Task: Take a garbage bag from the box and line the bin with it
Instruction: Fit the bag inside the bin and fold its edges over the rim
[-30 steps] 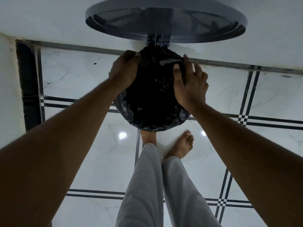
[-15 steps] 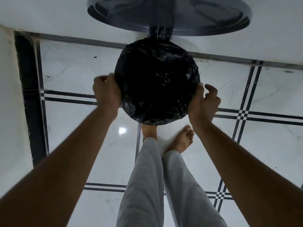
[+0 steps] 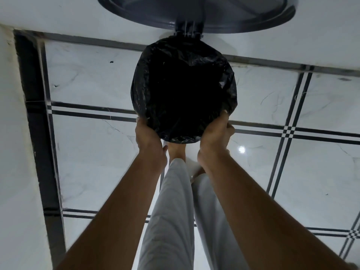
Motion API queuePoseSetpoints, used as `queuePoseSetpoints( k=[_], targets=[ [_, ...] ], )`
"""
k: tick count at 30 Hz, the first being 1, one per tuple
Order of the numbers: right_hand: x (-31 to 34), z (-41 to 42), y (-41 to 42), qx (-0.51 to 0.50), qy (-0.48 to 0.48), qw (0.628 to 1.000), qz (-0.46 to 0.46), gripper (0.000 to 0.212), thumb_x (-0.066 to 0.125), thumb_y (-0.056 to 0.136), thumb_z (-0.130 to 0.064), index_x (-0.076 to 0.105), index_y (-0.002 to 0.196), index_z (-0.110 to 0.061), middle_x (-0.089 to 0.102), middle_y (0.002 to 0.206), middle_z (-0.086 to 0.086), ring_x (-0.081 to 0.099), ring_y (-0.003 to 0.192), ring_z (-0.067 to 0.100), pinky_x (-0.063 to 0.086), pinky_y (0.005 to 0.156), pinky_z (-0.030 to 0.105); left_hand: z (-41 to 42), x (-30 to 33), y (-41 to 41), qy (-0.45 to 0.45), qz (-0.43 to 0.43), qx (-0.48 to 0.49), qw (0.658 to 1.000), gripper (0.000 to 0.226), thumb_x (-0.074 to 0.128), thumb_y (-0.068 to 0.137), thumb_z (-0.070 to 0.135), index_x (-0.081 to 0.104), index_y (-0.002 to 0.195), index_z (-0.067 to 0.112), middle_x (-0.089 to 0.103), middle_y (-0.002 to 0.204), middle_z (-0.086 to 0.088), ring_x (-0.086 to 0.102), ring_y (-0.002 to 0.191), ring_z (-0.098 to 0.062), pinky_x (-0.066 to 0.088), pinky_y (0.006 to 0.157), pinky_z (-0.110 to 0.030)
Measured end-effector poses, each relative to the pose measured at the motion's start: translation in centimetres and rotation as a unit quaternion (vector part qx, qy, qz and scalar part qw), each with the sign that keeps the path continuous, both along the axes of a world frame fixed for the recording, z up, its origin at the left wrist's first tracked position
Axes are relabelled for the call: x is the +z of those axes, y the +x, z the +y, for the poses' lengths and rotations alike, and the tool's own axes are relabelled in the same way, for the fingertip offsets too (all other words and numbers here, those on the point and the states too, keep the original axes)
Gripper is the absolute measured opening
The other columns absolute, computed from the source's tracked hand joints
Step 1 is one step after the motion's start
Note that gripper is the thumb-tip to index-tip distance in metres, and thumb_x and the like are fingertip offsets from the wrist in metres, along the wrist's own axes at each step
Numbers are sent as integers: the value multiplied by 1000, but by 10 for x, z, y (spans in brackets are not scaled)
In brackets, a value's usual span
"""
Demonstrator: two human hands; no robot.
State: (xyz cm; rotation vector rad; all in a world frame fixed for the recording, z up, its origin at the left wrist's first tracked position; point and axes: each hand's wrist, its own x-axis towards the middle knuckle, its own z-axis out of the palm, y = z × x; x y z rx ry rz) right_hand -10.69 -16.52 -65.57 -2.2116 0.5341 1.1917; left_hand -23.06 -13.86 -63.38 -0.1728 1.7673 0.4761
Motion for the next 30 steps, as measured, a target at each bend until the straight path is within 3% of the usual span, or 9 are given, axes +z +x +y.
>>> queuePoseSetpoints(
  k=[4, 7, 11, 14, 16, 19, 23, 26, 30],
  targets=[
    [0, 5, 2, -12, 55, 998, 35, 63, 42, 109, -63, 44, 163, -30, 62, 147, -2, 61, 130, 27, 51, 109, 42, 2, -5, -3, 5, -38, 45, 998, 63, 28, 110, 61, 57, 153, 26, 64, 152, -1, 57, 136, -22, 40, 110, -45],
    [-5, 2, 8, 16, 57, 998, 35, 61, 39, 109, -65, 51, 159, -32, 64, 147, -1, 61, 134, 29, 50, 113, 44, 5, -10, -10, -2, -42, 56, 998, 68, 29, 108, 63, 54, 156, 22, 62, 153, -3, 57, 139, -22, 39, 105, -43],
    [-9, -4, 17, 44, -21, 998, -26, 77, 36, 91, -77, 59, 148, -30, 63, 145, 4, 59, 136, 36, 41, 124, 58, 8, -10, -11, -25, 91, 40, 995, 46, 42, 106, 49, 63, 130, 17, 67, 128, 1, 65, 106, -19, 43, 100, -40],
    [-4, -2, 24, 57, -30, 993, -96, 70, 47, 93, -68, 55, 145, -22, 61, 144, 8, 63, 127, 35, 45, 118, 60, 14, -2, -6, 21, 155, 23, 987, 36, 49, 106, 49, 66, 113, 18, 65, 107, 6, 62, 102, -19, 48, 90, -35],
    [-6, -2, 28, 65, -7, 991, -116, 67, 53, 101, -61, 48, 153, -19, 60, 146, 6, 62, 131, 34, 46, 118, 59, 17, 2, -3, 59, 139, 9, 988, 39, 48, 108, 49, 68, 124, 19, 71, 114, 8, 67, 105, -15, 52, 89, -32],
    [-7, 1, 33, 82, 15, 994, -77, 68, 51, 107, -58, 40, 163, -21, 61, 132, 0, 60, 134, 32, 43, 121, 57, 24, 8, -1, 94, 72, -22, 993, 39, 37, 114, 48, 72, 115, 31, 75, 113, 11, 70, 107, -11, 55, 92, -29],
    [-7, 2, 32, 125, 10, 988, -93, 69, 50, 105, -59, 45, 160, -18, 63, 150, 9, 60, 137, 34, 43, 121, 59, 37, 3, -11, 51, 49, -29, 997, 57, 30, 113, 54, 58, 150, 21, 66, 148, 0, 60, 133, -21, 43, 116, -39],
    [-10, 0, 31, 152, 22, 978, -137, 59, 53, 103, -56, 59, 144, -14, 64, 141, 11, 63, 130, 33, 51, 114, 57, 46, -7, -21, 38, 151, -22, 988, 56, 44, 106, 57, 61, 143, 19, 67, 139, 0, 65, 121, -23, 49, 97, -37],
    [-11, -3, 37, 172, 27, 980, -96, 54, 49, 106, -58, 67, 133, -14, 71, 125, 6, 65, 121, 31, 51, 112, 53, 54, -25, -27, 70, 101, -24, 992, 46, 50, 105, 59, 72, 119, 21, 75, 126, 2, 72, 117, -21, 56, 99, -38]
  ],
)
